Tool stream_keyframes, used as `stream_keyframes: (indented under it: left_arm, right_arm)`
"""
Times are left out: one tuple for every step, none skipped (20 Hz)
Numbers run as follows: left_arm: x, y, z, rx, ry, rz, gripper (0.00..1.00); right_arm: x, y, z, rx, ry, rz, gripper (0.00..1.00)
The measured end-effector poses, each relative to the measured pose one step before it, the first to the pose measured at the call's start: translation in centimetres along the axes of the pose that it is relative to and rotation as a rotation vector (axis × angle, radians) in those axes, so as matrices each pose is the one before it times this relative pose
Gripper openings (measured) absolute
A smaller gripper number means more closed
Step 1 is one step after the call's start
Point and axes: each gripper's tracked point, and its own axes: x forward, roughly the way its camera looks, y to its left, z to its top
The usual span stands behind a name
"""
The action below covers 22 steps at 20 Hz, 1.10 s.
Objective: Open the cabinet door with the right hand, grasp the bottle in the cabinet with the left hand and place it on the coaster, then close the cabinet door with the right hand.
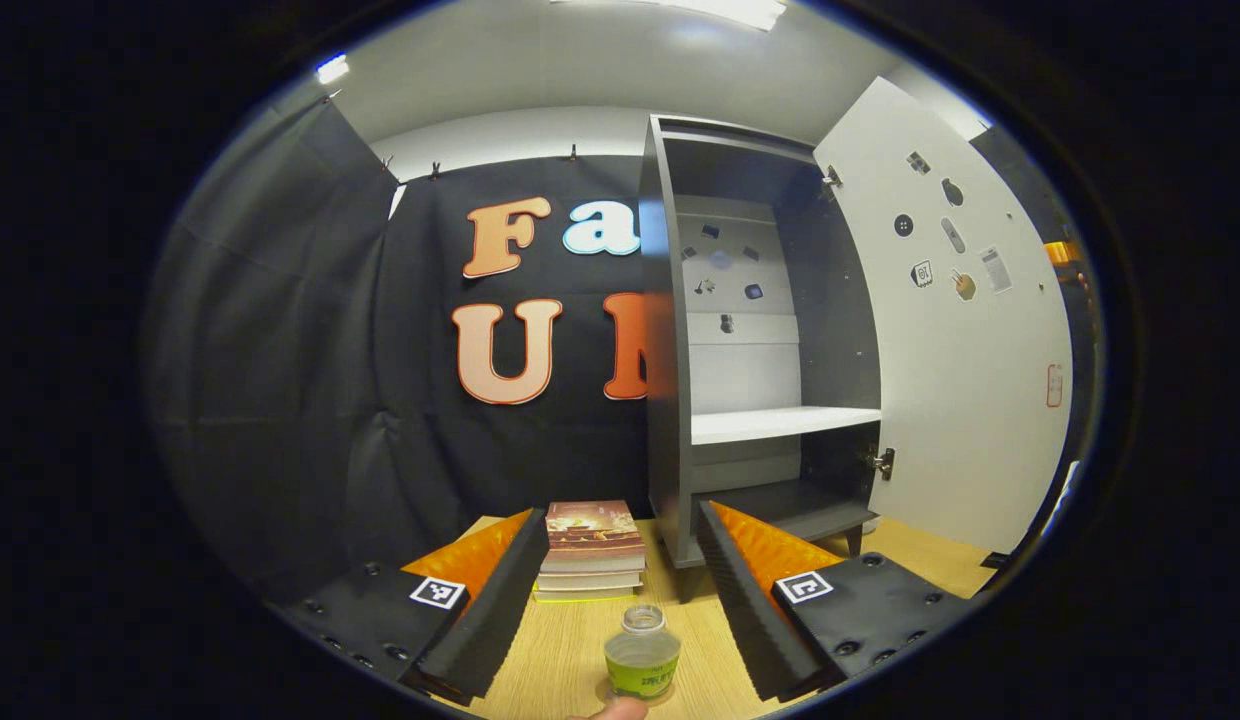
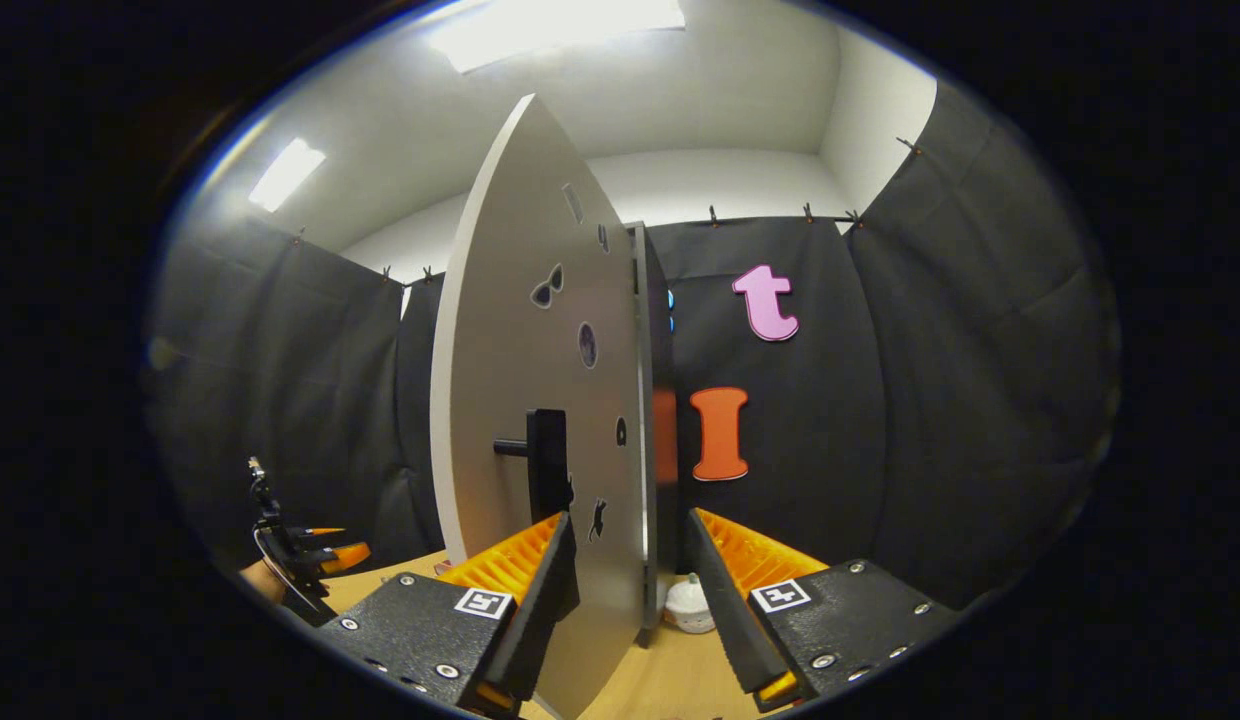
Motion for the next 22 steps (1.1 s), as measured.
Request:
stream_keyframes:
  left_arm:
    - [0.119, 0.142, -0.115, 0.00403, 0.00446, 0.00556, 0.97]
    - [0.143, 0.208, 0.056, 0.00393, 0.0008, 0.00675, 0.97]
    - [0.159, 0.337, 0.079, 0.00533, -0.0008, 0.00931, 0.97]
    - [0.089, 0.404, 0.187, 0.00453, -0.00458, 0.01012, 0.97]
    - [0.089, 0.264, -0.008, 0.00607, 0.00044, 0.00827, 0.97]
    - [-0.075, 0.206, 0.065, 0.00487, -0.00361, 0.00527, 0.97]
    - [-0.199, 0.099, -0.052, 0.00214, -0.00133, 0.00446, 0.97]
    - [-0.016, 0.145, 0.027, 0.00296, -0.00155, 0.00414, 0.97]
    - [0.004, 0.309, 0.056, 0.0047, -0.00254, 0.00769, 0.97]
    - [0.058, 0.222, 0.088, 0.00388, -0.00252, 0.00549, 0.97]
    - [0.002, 0.173, 0.173, 0.00648, -0.00538, 0.00554, 0.97]
    - [-0.013, 0.389, 0.129, 0.00919, -0.00225, 0.00963, 0.97]
    - [-0.148, 0.192, 0.075, 0.00482, -0.00316, 0.00673, 0.97]
    - [-0.021, 0.176, -0.002, 0.00526, 0.00225, 0.00879, 0.97]
    - [-0.049, -0.036, 0.018, 0.00111, -0.00364, 0.00249, 0.97]
    - [-0.047, 0.15, 0.161, 0.00356, -0.00255, 0.00841, 0.97]
    - [-0.056, 0.272, 0.355, 0.00509, -0.00947, 0.00862, 0.97]
    - [0.02, 0.172, 0.342, 0.00661, -0.00912, 0.01244, 0.97]
    - [-0.082, 0.328, 0.345, 0.01121, -0.01092, 0.01201, 0.97]
    - [0.141, 0.166, 0.368, 0.01207, -0.0077, 0.01377, 0.97]
    - [-0.346, -0.066, 0.312, 0.00521, -0.01143, 0.00725, 0.96]
    - [-0.043, -0.15, 0.332, 0.00342, -0.00873, 0.00128, 0.97]
  right_arm:
    - [0.053, 0.766, -0.264, 0.00653, 0.00703, 0.02292, 0.72]
    - [0.128, 0.776, -0.151, 0.00244, 0.003, 0.02334, 0.72]
    - [0.24, 0.895, -0.159, -0.00341, 0.00392, 0.02257, 0.72]
    - [0.2, 1.011, -0.066, -0.00648, 0.00173, 0.01962, 0.72]
    - [0.484, 1.075, -0.076, -0.01134, 0.00267, 0.0144, 0.72]
    - [0.458, 0.909, -0.084, -0.01454, 0.00033, 0.01112, 0.72]
    - [0.568, 1.071, 0.026, -0.01041, -0.00105, 0.01286, 0.72]
    - [0.491, 1.047, -0.056, -0.00316, 0.00252, 0.01163, 0.72]
    - [0.698, 0.737, 0.037, 0.00132, 0.0006, 0.01235, 0.72]
    - [0.657, 0.621, -0.054, 0.00126, 0.00188, 0.01432, 0.72]
    - [0.336, 0.799, -0.157, 0.00455, 0.00203, 0.01734, 0.72]
    - [0.514, 0.667, -0.09, 0.00445, 0.00271, 0.01637, 0.72]
    - [0.576, 0.61, -0.176, 0.00637, 0.00114, 0.01632, 0.72]
    - [0.771, 0.65, -0.216, 0.00407, 0.00414, 0.01611, 0.72]
    - [-0.052, 0.04, 0.186, 0.00603, 0.00111, 0.01256, 0.72]
    - [0.111, 0.325, -0.083, 0.00466, 0.00568, 0.01437, 0.72]
    - [0.09, 0.572, 0.019, 0.00598, 0.00354, 0.02558, 0.72]
    - [0.25, 0.646, -0.082, 0.00746, 0.00309, 0.02674, 0.72]
    - [0.191, 0.556, -0.184, 0.00213, 0.00384, 0.0226, 0.72]
    - [0.293, 0.417, -0.059, -0.00716, 0.00026, 0.01324, 0.8]
    - [0.455, 0.208, -0.048, -0.01394, -0.0008, 0.00652, 0.8]
    - [0.302, -0.062, 0.02, -0.0137, -0.00128, -0.00132, 0.74]
